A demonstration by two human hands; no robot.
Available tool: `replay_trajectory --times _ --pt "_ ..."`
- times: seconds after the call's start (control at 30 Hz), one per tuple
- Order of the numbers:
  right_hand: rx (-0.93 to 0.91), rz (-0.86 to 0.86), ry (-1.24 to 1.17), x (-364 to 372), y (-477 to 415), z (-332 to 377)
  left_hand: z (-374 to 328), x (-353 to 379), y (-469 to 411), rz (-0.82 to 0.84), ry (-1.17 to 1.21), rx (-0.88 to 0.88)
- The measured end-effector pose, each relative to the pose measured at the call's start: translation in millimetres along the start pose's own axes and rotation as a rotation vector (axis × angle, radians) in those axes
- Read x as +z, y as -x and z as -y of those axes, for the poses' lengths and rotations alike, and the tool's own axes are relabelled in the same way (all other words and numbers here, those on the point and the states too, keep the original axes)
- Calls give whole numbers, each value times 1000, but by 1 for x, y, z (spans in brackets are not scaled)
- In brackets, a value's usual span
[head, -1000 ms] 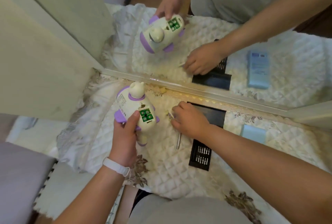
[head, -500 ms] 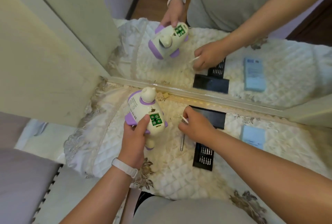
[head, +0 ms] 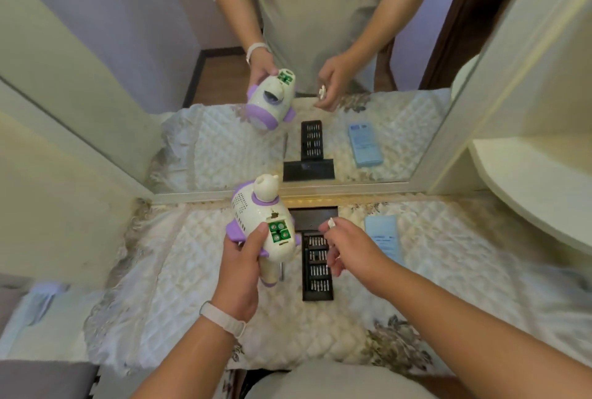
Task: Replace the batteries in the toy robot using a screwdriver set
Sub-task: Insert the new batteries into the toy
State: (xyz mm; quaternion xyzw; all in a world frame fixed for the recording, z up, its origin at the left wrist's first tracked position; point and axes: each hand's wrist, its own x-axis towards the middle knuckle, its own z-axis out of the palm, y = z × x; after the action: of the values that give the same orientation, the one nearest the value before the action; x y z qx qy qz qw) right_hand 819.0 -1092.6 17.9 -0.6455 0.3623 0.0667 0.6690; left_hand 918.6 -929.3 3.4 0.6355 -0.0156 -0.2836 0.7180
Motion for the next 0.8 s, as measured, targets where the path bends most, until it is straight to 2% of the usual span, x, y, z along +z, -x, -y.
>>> replay_trajectory --times 0.13,0.23,0.33,0.5,0.6,0.8 --pt "16 20 -483 -20 24 -3 0 29 11 84 -17 9" --pt "-22 48 -605 -34 46 0 0 48 16 146 -20 2" --pt "-135 58 -503 -49 60 -3 -3 64 19 118 -14 15" --pt "-312 -72 -252 -69 63 -1 -11 81 20 186 14 8" --pt "-361 -108 -263 -75 61 10 -22 88 20 214 16 21" --pt "-429 0 -418 -77 52 47 -51 96 20 273 46 11"
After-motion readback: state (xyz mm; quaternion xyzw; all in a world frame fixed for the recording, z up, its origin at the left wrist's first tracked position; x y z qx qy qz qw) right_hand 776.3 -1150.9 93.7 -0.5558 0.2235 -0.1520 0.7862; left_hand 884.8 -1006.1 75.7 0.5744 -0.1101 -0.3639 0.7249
